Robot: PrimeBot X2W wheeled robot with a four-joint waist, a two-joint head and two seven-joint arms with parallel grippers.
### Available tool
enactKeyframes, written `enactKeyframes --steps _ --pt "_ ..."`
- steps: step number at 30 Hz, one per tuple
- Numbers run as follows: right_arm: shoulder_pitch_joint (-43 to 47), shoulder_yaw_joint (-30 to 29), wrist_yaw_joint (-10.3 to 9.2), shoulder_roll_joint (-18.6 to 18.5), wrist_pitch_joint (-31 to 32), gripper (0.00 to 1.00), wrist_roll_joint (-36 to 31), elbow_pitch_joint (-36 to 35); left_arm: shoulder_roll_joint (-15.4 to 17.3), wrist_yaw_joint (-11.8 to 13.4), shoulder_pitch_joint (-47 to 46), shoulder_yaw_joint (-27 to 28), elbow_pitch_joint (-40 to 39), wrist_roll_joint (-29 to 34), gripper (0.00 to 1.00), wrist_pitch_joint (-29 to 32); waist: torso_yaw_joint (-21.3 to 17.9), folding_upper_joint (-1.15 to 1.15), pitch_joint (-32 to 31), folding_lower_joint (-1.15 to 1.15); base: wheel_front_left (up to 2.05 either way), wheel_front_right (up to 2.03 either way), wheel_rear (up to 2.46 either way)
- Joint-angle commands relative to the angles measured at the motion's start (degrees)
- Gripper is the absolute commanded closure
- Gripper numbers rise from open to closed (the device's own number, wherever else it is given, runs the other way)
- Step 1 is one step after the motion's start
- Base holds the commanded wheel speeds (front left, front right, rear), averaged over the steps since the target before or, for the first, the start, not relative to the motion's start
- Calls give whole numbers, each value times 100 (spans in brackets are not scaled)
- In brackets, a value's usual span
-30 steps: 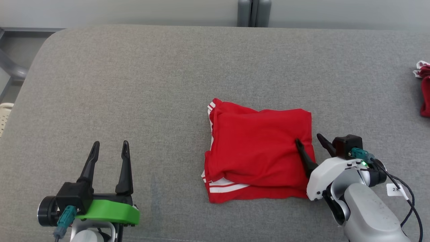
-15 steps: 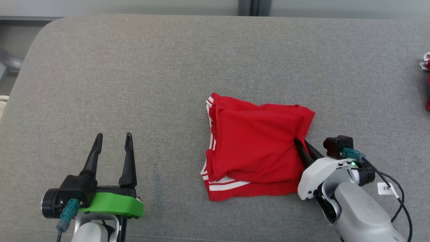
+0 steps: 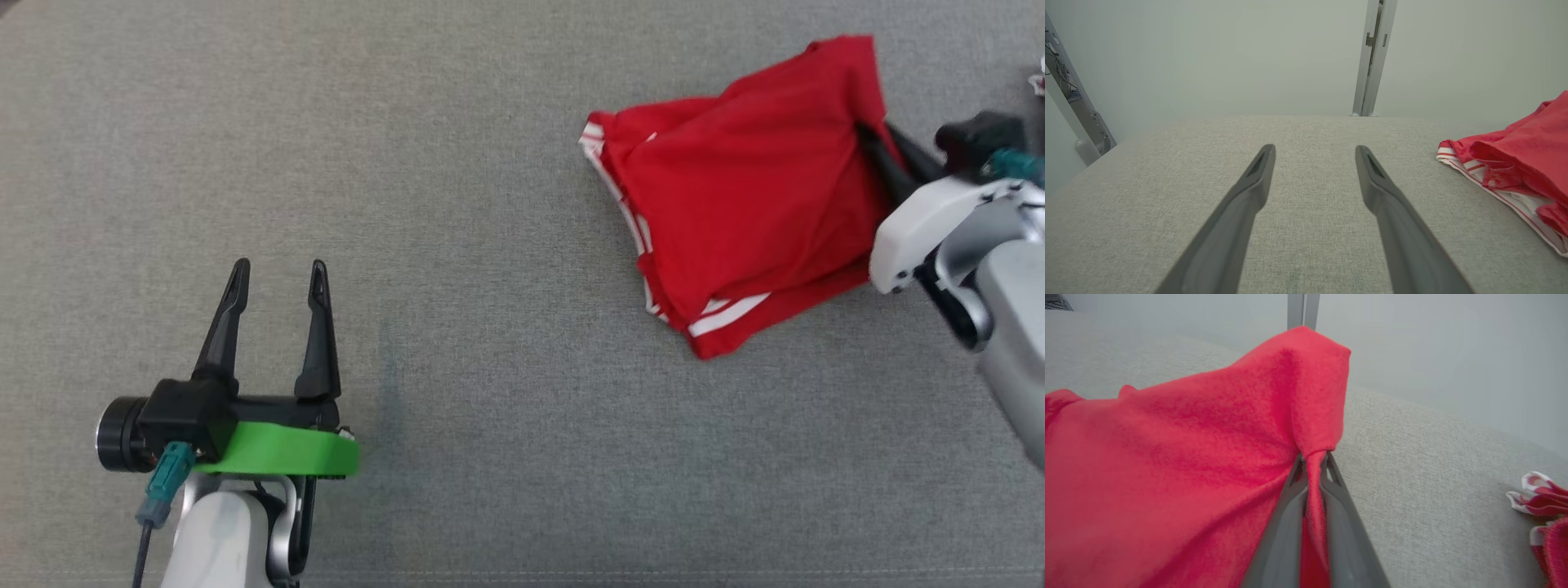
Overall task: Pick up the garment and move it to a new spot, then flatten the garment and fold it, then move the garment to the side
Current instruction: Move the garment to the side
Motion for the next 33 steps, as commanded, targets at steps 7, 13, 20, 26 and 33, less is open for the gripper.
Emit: enactKeyframes --steps 7,13,20,26,33 --pt "-716 39 -12 -1259 140 100 503 -502 60 -46 -606 -116 -116 312 0 -16 -871 0 1281 0 0 0 0" --pt "-961 -41 -12 -2100 205 100 892 -800 207 -50 -918 -173 -241 480 0 -16 -1299 0 1678 0 0 0 0" --pt "-1106 -88 -12 -2889 519 100 1465 -1054 289 -66 -1028 -275 -408 596 0 0 -1514 0 1752 0 0 0 0" --pt "-1279 103 -12 -3503 920 100 1864 -973 280 -57 -1061 -393 -639 630 0 63 -1441 0 1742 0 0 0 0" --pt "-1638 468 -12 -3497 872 0 1877 -456 279 -14 -1092 -455 -759 613 0 105 -1369 0 1776 0 0 0 0"
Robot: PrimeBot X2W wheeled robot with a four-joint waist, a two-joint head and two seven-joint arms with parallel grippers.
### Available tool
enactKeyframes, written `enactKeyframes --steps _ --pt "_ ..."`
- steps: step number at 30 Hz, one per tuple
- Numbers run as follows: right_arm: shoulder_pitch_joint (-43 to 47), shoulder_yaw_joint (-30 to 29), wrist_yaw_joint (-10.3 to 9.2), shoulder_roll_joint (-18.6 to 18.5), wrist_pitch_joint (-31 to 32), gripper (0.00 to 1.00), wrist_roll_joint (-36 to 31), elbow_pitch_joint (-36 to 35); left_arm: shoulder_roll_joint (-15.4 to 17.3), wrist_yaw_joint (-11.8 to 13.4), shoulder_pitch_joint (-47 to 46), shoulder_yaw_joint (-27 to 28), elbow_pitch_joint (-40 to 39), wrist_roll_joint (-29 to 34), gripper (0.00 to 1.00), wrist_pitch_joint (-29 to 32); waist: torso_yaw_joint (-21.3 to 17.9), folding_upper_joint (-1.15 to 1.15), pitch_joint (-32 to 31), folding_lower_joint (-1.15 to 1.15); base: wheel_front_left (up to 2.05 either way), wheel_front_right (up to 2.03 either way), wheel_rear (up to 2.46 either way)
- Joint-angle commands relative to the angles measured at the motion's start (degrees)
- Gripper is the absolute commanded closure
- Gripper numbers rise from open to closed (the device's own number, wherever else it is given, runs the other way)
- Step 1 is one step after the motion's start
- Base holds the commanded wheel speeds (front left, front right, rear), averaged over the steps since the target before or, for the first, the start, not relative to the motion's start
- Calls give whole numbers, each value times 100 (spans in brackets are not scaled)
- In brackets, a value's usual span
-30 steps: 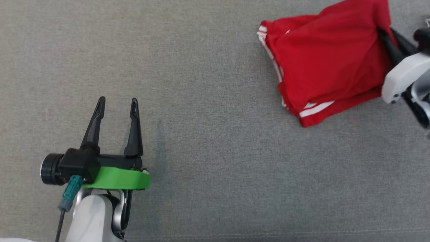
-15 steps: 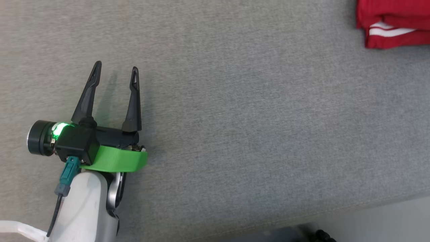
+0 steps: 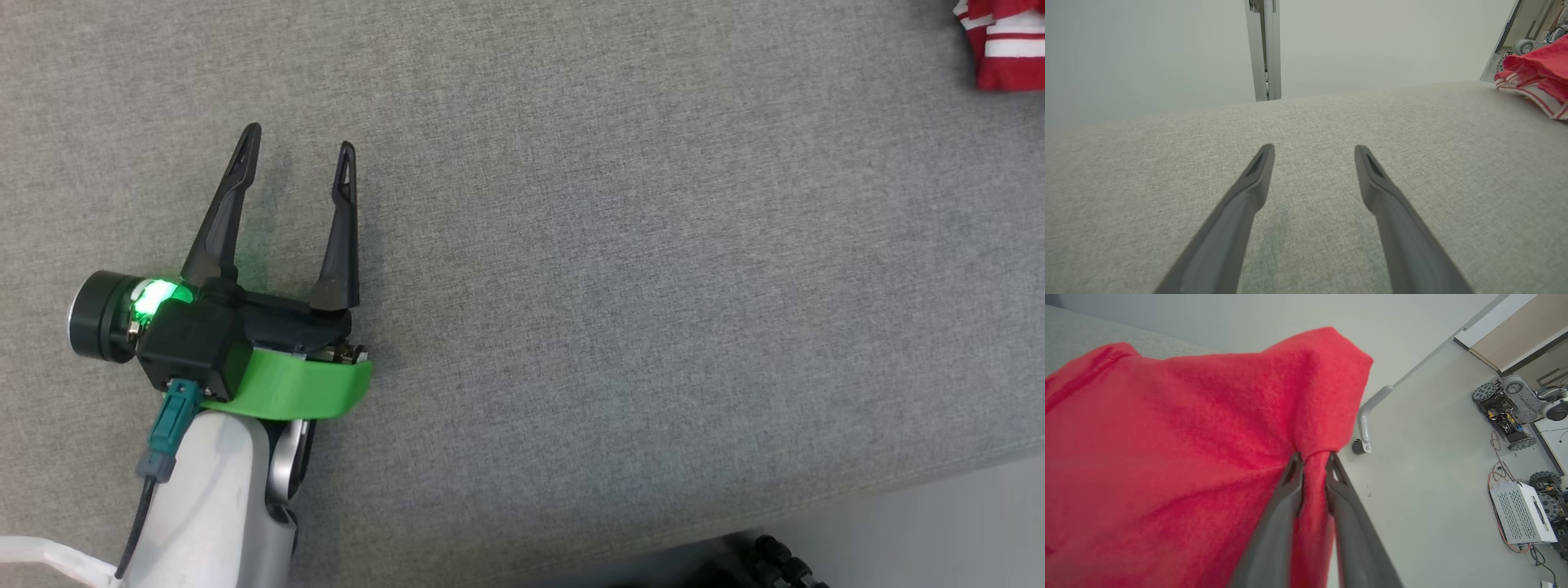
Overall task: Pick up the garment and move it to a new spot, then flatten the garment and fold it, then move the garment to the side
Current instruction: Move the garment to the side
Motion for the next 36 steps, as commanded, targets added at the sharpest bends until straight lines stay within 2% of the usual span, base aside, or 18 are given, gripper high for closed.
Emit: enactKeyframes --steps 1,10,17,26,32,36 --pt "-179 26 -13 -5 -160 0 -142 139 32 40 -106 -1 -22 61 0 15 18 -1 -2 -1 0 0 0" --pt "-819 206 -12 336 -1049 0 -693 631 79 100 74 73 85 -63 0 -43 47 -1 -221 -1 0 0 0" --pt "-832 346 -12 988 -1576 0 -867 624 89 162 353 238 275 -237 0 -84 95 -1 -838 -1 0 0 0" --pt "1 237 -12 1902 -1709 0 -1003 155 93 208 914 443 413 -446 0 -106 373 -1 -1743 -1 0 0 0" --pt "1029 -270 -12 2488 -1714 0 -1273 -390 100 210 1286 587 469 -590 0 -111 558 -1 -2193 -1 0 0 0" --pt "1754 -400 -12 2797 -1714 0 -1522 -716 92 189 1522 698 486 -692 0 -112 626 -1 -2467 -1 0 0 0"
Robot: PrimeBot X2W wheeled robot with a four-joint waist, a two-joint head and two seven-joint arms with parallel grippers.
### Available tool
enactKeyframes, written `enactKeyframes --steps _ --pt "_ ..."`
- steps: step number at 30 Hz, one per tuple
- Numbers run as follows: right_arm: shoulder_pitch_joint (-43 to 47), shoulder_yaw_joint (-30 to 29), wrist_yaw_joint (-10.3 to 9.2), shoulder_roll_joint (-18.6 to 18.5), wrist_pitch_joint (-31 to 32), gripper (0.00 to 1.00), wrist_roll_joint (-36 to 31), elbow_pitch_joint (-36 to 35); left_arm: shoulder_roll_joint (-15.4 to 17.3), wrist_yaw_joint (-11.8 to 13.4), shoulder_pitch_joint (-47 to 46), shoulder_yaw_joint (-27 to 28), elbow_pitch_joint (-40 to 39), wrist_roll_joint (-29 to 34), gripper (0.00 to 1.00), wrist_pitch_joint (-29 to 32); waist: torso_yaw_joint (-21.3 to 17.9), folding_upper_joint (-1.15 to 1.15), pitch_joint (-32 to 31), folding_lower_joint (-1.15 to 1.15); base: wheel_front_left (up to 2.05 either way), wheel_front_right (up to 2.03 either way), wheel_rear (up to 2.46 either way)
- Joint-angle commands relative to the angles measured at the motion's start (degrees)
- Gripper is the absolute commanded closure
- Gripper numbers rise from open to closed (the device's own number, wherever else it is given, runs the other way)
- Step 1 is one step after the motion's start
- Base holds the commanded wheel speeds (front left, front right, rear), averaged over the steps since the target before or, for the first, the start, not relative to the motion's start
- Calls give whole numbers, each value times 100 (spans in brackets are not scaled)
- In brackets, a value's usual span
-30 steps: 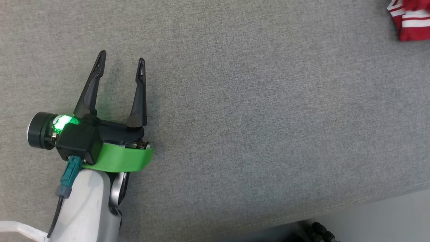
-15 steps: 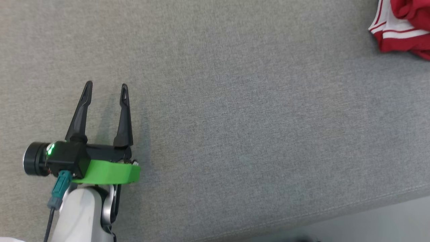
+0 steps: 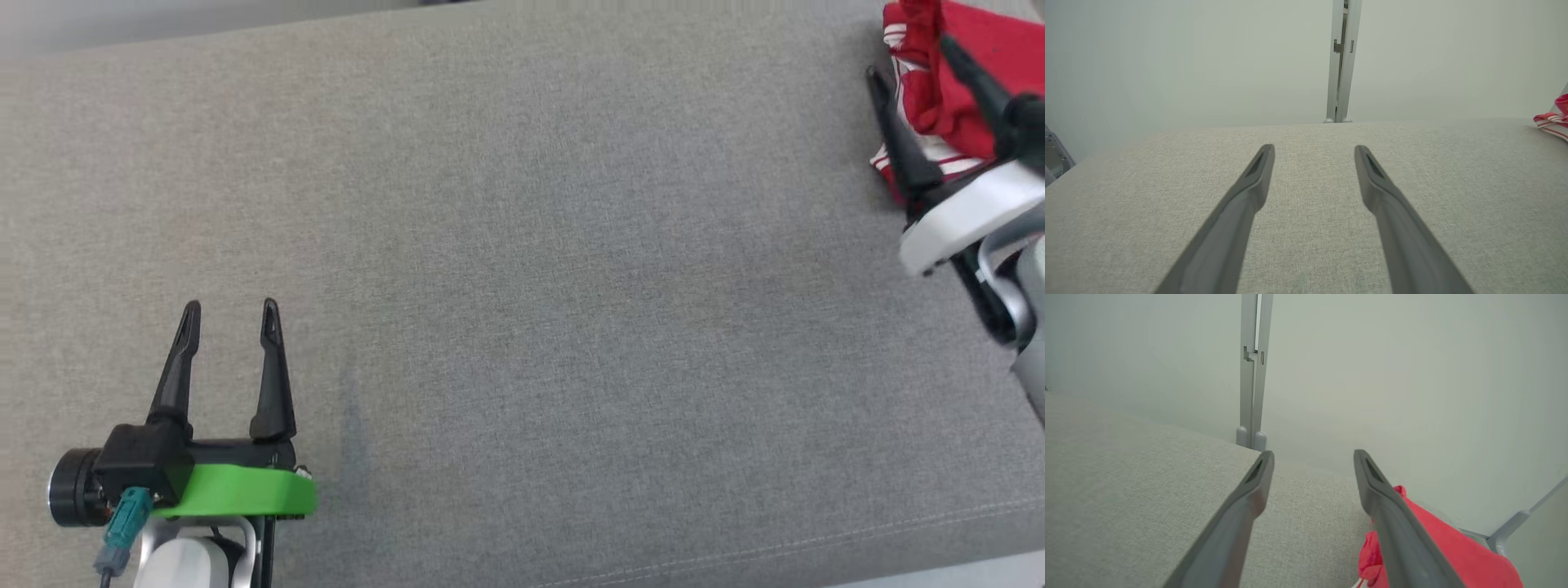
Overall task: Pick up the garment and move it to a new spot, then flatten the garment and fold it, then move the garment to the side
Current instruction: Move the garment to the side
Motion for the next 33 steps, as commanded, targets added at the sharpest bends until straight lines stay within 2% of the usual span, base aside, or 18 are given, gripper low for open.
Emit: enactKeyframes --steps 1,7,20,26,33 --pt "251 -40 -12 52 -19 0 -102 -93 35 -22 137 29 23 -73 0 -26 205 0 -405 0 0 0 0" --pt "1226 -443 -12 421 -17 0 -268 -559 22 -57 416 151 47 -112 0 -27 296 0 -717 0 0 0 0" --pt "3273 -1858 -12 1262 -18 0 -780 -1662 -36 -164 596 175 341 -160 0 -27 456 0 -1149 0 0 0 0" --pt "3911 -2199 -12 1648 -18 0 -923 -1898 -46 -221 715 208 495 -195 0 -26 476 0 -1469 0 0 0 0" --pt "4284 -2297 -12 1976 -4 0 -1092 -2033 -17 -285 764 254 640 -223 0 -23 460 0 -1658 0 0 0 0"
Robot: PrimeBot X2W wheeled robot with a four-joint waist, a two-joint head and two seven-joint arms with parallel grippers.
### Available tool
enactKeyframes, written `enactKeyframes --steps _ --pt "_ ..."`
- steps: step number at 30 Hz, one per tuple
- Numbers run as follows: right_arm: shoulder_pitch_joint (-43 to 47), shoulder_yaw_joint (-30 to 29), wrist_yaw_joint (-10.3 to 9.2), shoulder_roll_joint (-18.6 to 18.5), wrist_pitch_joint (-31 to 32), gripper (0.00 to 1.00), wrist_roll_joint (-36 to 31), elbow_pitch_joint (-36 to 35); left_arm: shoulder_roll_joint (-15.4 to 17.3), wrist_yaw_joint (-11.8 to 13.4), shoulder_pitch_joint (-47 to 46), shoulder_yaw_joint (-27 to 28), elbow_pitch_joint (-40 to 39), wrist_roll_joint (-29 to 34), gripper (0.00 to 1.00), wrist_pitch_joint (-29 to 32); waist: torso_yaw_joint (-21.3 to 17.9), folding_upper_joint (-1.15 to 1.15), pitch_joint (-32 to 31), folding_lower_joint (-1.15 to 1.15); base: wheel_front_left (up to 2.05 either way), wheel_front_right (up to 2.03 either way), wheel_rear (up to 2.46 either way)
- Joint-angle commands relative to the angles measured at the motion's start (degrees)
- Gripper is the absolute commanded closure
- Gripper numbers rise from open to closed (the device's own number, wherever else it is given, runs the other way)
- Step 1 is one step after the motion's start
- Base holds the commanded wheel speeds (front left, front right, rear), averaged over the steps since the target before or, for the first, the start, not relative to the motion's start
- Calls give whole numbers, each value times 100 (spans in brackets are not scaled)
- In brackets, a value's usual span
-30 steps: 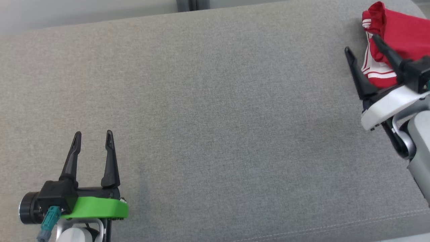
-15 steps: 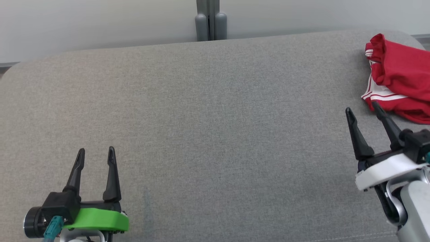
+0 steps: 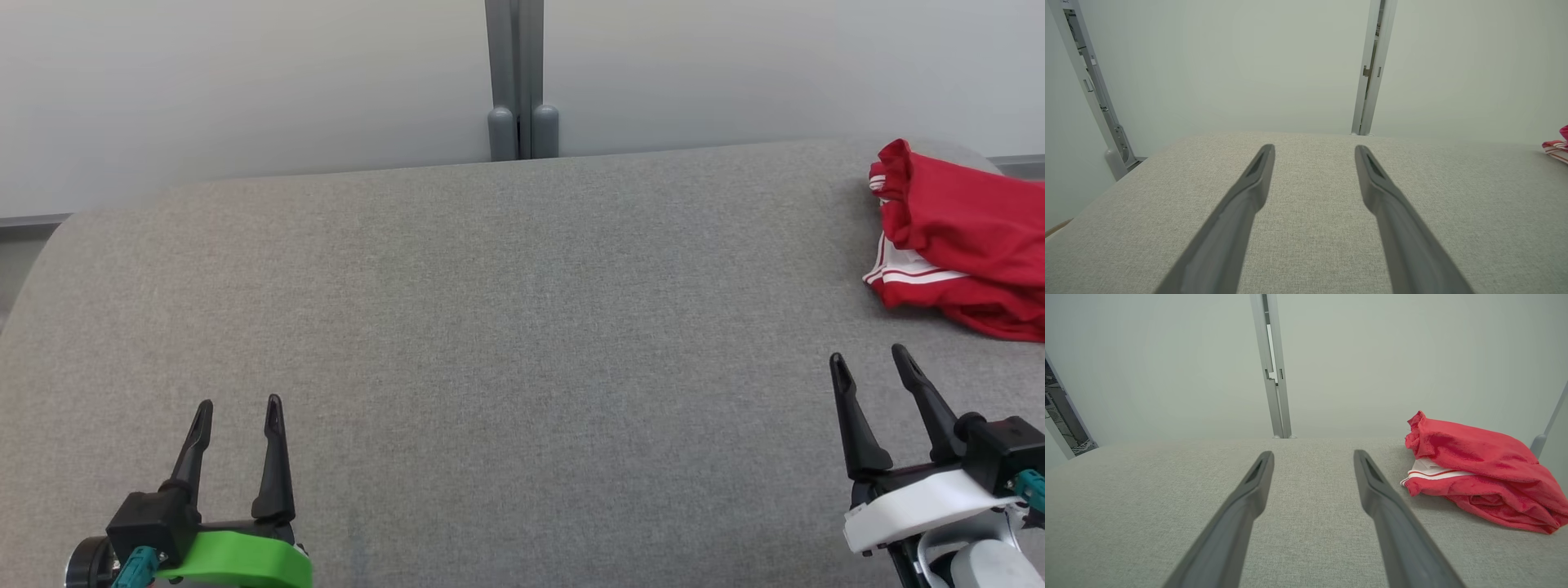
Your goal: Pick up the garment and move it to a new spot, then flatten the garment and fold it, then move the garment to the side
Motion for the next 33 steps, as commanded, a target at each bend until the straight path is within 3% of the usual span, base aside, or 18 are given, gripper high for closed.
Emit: enactKeyframes --steps 1,21,22,26,33 --pt "115 -1 -10 43 2 0 -57 -24 35 -38 69 16 31 -15 0 -16 4 0 -49 0 0 0 0" --pt "264 -41 -10 309 -5 0 -60 35 58 -81 63 76 285 -173 0 -6 41 0 -128 0 0 0 0" --pt "239 -42 0 308 1 100 -55 23 19 -70 1 52 280 -132 100 2 40 0 -129 0 0 0 0" --pt "314 -17 1 376 9 100 -49 200 -42 -70 33 20 479 -133 100 34 38 0 -131 0 0 0 0" --pt "226 -95 1 433 211 100 677 234 -70 -101 -67 129 510 -850 100 263 26 0 -121 0 0 0 0"
